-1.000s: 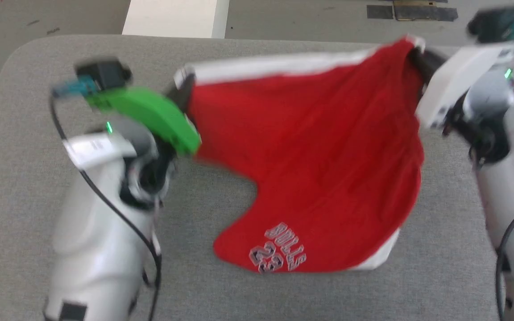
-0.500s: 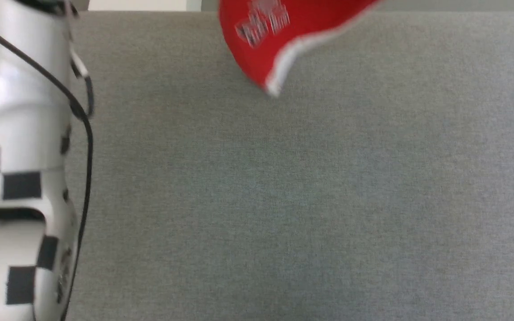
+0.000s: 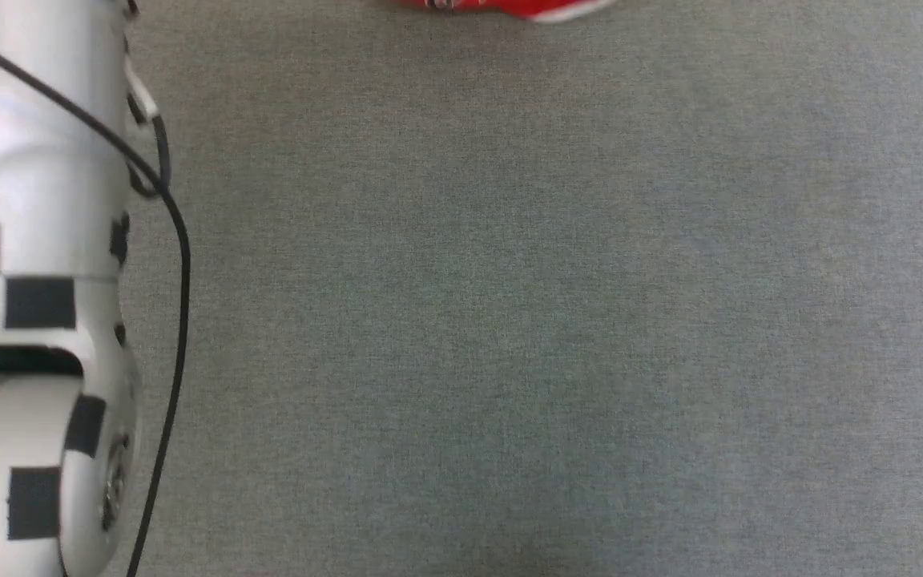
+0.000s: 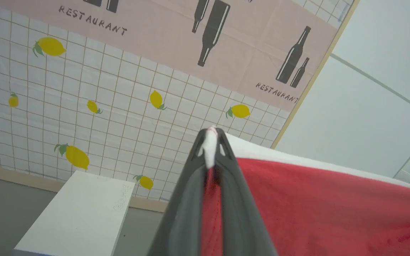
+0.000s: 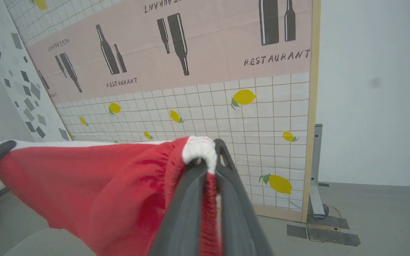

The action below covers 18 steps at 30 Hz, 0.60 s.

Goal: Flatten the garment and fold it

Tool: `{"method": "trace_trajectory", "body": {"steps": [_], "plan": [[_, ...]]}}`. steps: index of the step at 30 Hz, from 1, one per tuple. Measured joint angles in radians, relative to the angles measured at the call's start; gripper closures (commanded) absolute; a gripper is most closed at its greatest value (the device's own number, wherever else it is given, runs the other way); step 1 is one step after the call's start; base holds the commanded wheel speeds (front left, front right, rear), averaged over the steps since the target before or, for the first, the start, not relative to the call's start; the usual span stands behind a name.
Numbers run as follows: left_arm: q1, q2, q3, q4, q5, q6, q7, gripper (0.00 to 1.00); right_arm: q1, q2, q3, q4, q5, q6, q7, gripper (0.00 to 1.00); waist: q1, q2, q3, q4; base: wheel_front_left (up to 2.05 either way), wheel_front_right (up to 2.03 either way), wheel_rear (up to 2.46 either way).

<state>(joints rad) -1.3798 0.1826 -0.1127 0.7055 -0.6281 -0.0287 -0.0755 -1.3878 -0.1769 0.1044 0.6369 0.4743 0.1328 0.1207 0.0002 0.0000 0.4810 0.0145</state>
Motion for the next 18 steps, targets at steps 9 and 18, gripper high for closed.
{"method": "trace_trajectory", "body": {"steps": [9, 18], "plan": [[0.280, 0.005, -0.031, -0.089, -0.050, -0.081, -0.013, 1.00, 0.389, -0.088, 0.100, -0.188, 0.248, 0.000, -0.051, 1.00, -0.0001, 0.0000, -0.069, 0.007, 0.00, 0.00, 0.00], [0.914, -0.008, -0.016, -0.371, -0.159, -0.026, 0.041, 1.00, 0.970, -0.190, 0.170, -0.425, 0.386, 0.000, 0.060, 1.00, -0.0003, 0.0000, -0.227, 0.022, 0.00, 0.00, 0.00]]}}
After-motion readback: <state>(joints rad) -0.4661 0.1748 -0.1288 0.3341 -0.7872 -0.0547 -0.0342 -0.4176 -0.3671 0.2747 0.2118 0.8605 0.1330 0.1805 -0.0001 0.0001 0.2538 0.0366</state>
